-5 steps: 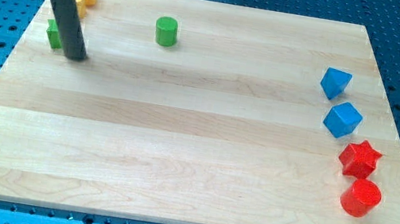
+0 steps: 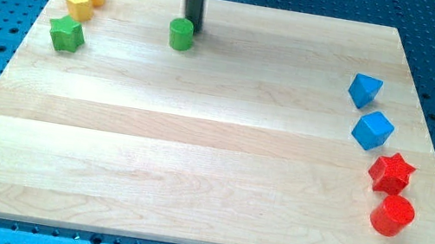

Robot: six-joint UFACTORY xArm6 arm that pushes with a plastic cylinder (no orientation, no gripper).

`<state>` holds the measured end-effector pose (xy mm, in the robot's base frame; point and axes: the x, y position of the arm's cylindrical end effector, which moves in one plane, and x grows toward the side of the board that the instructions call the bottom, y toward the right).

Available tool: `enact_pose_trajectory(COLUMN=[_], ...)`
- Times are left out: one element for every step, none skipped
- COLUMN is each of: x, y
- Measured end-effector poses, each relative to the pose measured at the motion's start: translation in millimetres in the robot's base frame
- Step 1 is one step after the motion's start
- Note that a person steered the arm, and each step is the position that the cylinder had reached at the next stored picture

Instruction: Move the green circle to the center left of the board

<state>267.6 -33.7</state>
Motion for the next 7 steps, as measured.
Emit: enact_pose_trajectory(x=[32,82,88,64,89,122,139], y=[-61,-129,-71,-25,16,-30,-90])
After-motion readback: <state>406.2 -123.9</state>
